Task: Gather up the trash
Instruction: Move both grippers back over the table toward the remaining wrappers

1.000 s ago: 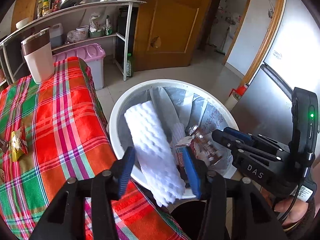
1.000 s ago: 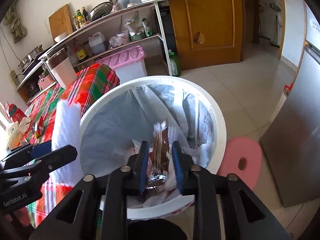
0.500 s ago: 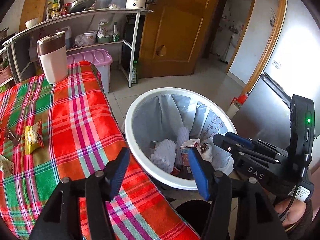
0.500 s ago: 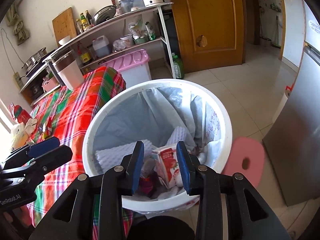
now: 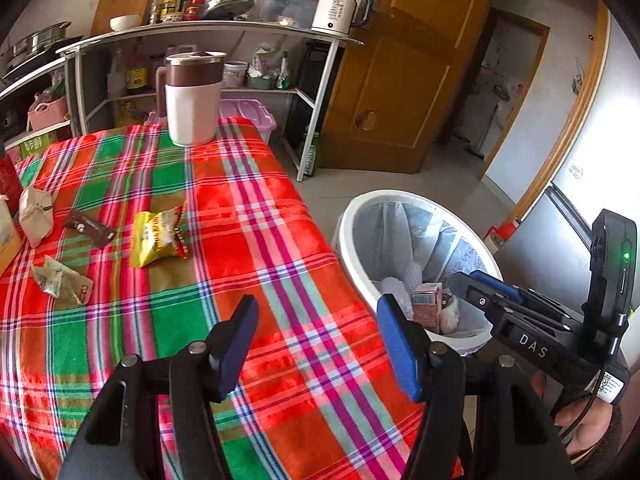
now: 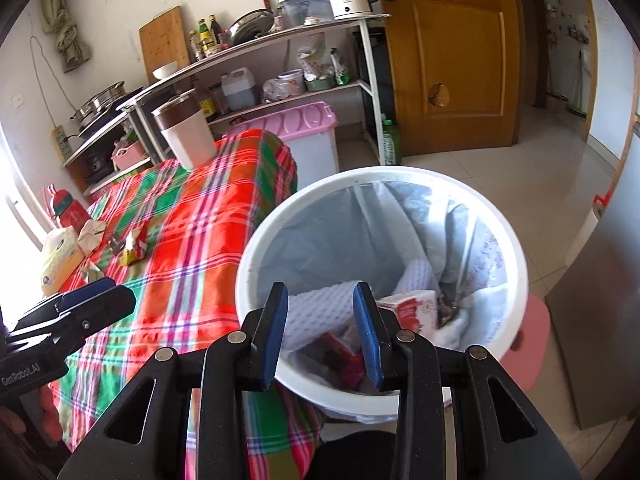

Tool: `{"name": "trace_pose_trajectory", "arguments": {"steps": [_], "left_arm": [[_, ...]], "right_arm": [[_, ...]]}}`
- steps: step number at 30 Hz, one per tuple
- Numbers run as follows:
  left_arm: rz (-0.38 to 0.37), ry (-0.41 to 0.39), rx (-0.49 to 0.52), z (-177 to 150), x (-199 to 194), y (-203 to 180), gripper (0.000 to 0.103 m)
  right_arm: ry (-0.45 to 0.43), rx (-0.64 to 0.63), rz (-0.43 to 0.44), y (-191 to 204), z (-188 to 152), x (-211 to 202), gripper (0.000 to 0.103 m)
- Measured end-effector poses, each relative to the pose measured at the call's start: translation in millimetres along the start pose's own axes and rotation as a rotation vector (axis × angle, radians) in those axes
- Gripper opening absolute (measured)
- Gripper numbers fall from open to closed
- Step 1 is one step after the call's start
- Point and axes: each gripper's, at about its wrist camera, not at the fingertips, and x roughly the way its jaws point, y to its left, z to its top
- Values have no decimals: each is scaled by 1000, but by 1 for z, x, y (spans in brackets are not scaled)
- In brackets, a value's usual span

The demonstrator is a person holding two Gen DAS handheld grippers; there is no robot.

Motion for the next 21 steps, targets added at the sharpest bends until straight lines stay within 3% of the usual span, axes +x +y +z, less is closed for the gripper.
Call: {"name": "trace_pose_trajectory", "arguments": {"steps": [21], "left_arm": [[204,-36,-230,-26,-45,137,66]], "right_arm": [[46,-165,141,104,3,35,44]]}}
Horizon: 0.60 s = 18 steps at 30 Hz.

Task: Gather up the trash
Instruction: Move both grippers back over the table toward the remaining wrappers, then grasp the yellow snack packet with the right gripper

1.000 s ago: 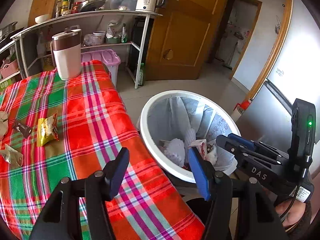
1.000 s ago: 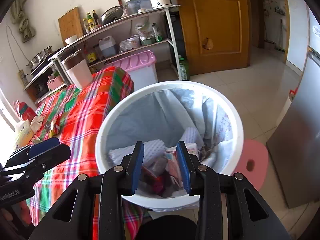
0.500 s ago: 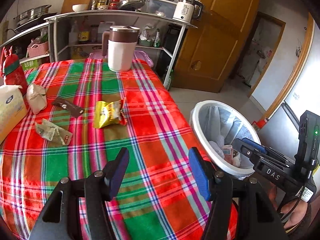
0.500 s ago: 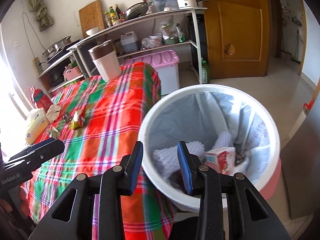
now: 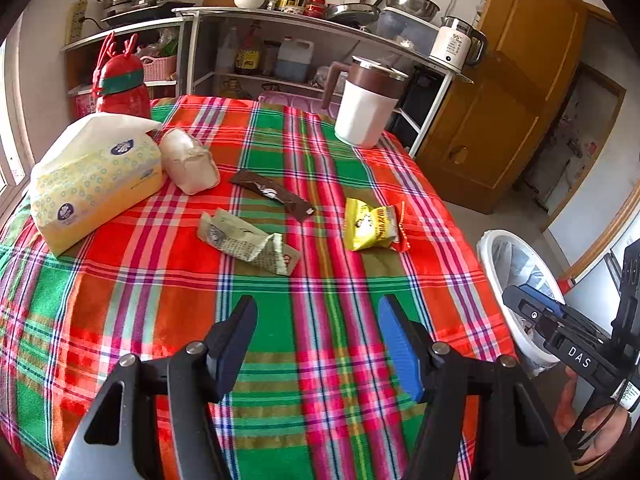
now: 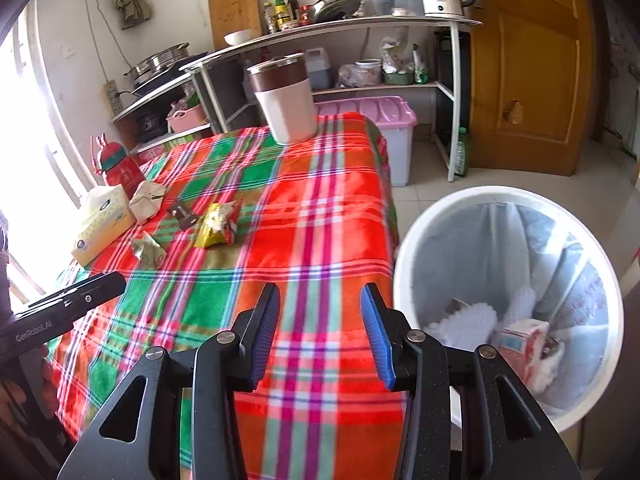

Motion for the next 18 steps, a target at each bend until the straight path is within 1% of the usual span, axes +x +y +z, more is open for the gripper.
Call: {"name": "trace_pose_trajectory", "arguments": {"steps": [6,9,13,16,18], "left_arm": [[26,15,-42,5,8,25,67],[29,23,-55,10,14,32,67],[34,34,-55,18,23,36,68],[28,62,-68,25,35,37,68],[35,56,-60,28,38,36,68]], "right_arm": [[27,-30,32,21,9,23,48],[45,-39,42,32,15,36,49],[64,-57,59,43,24,51,50],[83,-64,61,49,32,65,50],[87,-69,66,52,36,70,50]]}}
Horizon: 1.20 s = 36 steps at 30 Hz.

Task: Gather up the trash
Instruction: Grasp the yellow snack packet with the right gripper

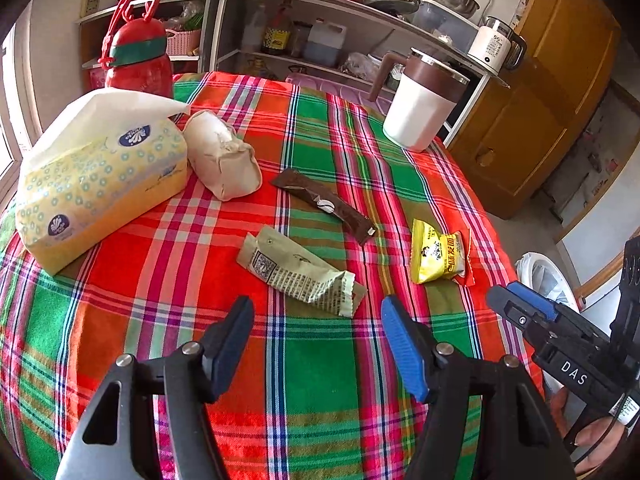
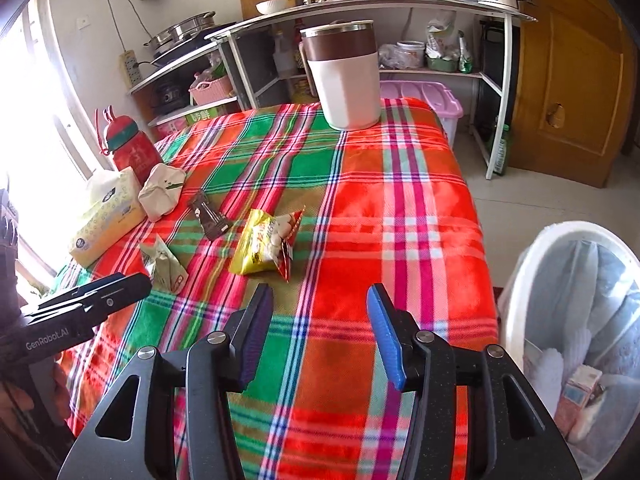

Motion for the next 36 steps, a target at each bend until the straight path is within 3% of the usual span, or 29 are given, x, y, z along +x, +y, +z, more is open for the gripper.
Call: {"name": "trace_pose_trajectory", "arguments": {"steps": [10,17,24,29,31,32,36], "left_arm": [[64,51,37,9,25,3,68],[93,55,83,6,19,10,68],[138,58,68,6,8,29,68],[98,47,26,5,0,38,68],[79,34,15,5,-3,37,69],[69,23,10,6,-6,35,69],[61,7,14,13,-4,28,70]], "right_arm": [[4,39,43,-3,21,17,51],[16,29,71,3,28,27,52],[52,29,112,11,33,43,52],[77,18,105,19,32,52,51],[77,16,107,20,31,53,46],[78,11,104,21,31,54,36],[74,27,96,18,29,54,30]]}}
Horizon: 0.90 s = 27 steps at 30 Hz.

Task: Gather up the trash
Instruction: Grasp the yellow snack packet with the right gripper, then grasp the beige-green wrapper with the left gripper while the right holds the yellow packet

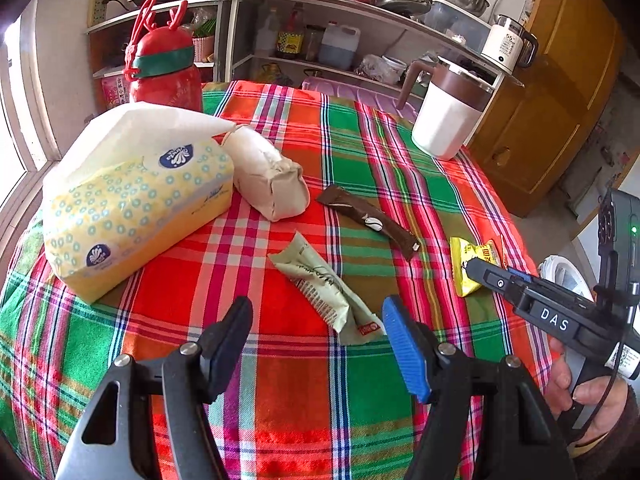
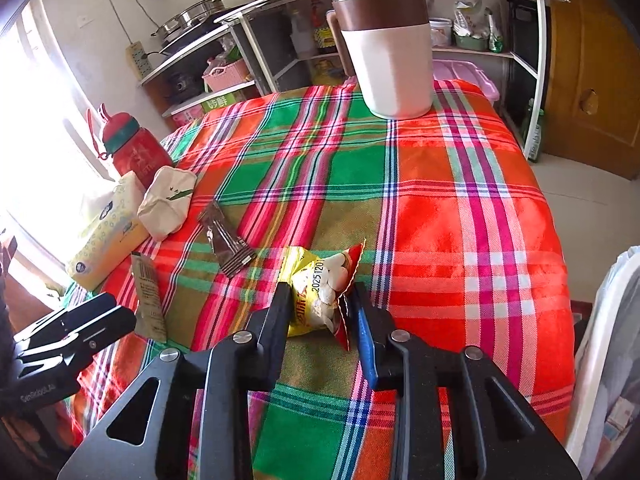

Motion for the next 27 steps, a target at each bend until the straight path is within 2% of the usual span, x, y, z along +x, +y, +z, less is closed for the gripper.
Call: {"name": "trace_pose_trajectory", "arguments": {"steps": [10,15,16,17,22,23,24,27], "left_arm": [[72,11,-61,6,27,-2,68],[79,3,-53,7,30,-3,57],[73,4,-51,7,30,-4,49],[75,6,-51,7,31,-4,45],[79,-6,-28,6,28,-8,33],[70,-8,-27,6,28,-8,22],[57,-6,-34,6,27,-7,18],[56,-6,-23,4,27,-9,18]], "right_arm": [[-34,-1,-11,-2,-9,-9,28],[-41,7,-2,-1,-11,-12,28],[-42,11,2,-2,-12,-13,28],[-42,15,4,-3,-13,-14,28],[-47,31,7,-6,-16,-17,28],[-50,35,8,-7,-16,-18,28],[-52,40,8,-8,-16,-19,28],[-60,49,8,-10,-17,-22,28]]}}
